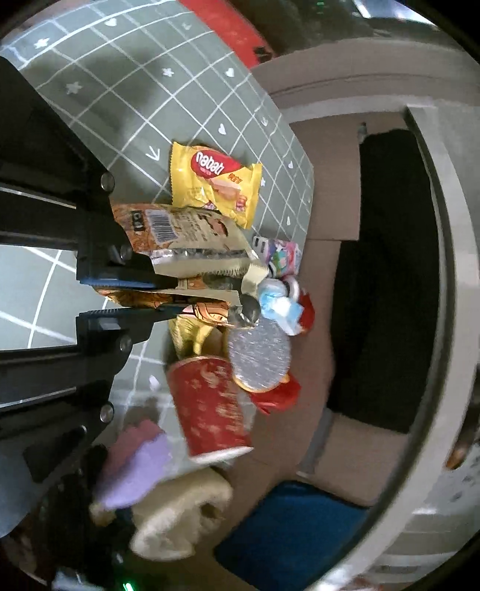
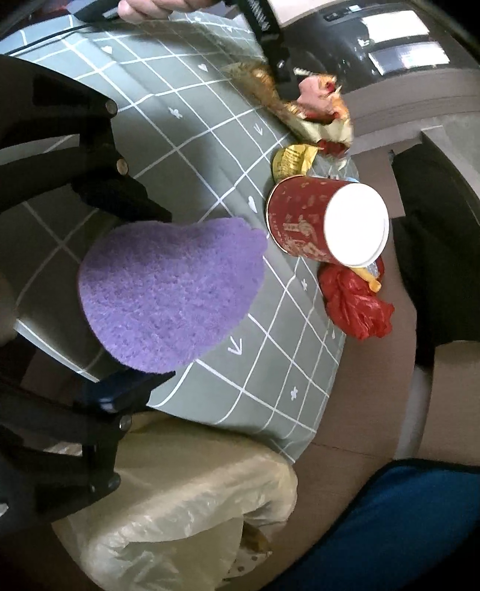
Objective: Collect trash
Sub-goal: 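Carry the wrapper and sponge in both tools toward the trash bin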
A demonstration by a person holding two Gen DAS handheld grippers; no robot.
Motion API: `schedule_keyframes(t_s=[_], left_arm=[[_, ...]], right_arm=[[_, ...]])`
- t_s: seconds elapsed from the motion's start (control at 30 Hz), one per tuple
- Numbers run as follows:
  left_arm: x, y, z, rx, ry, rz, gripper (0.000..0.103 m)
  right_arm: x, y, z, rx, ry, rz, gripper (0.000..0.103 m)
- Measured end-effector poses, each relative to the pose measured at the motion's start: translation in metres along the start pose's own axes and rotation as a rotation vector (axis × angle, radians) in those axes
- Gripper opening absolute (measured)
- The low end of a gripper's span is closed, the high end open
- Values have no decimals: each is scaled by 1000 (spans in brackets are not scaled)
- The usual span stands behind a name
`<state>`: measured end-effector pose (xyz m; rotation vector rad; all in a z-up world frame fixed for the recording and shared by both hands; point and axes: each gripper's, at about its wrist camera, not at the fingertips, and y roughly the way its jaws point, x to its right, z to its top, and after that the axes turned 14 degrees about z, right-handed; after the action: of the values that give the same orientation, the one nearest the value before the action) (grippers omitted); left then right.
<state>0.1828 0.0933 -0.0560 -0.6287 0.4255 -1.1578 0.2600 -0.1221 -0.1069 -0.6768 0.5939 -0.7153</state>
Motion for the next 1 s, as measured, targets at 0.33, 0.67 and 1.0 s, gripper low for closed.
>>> schedule_keyframes(t_s=[0.33, 0.67, 1.0], left_arm=[[-29, -46, 24, 77, -90, -62, 8], [-39, -62, 28, 79, -103, -98, 8], [-7, -119, 43, 220, -74, -189, 8]], right_arm=[[-2, -5, 12, -18, -76, -75, 63], [8, -15, 32, 55, -64, 9, 61], [-26, -132, 65, 314, -132, -75, 61]])
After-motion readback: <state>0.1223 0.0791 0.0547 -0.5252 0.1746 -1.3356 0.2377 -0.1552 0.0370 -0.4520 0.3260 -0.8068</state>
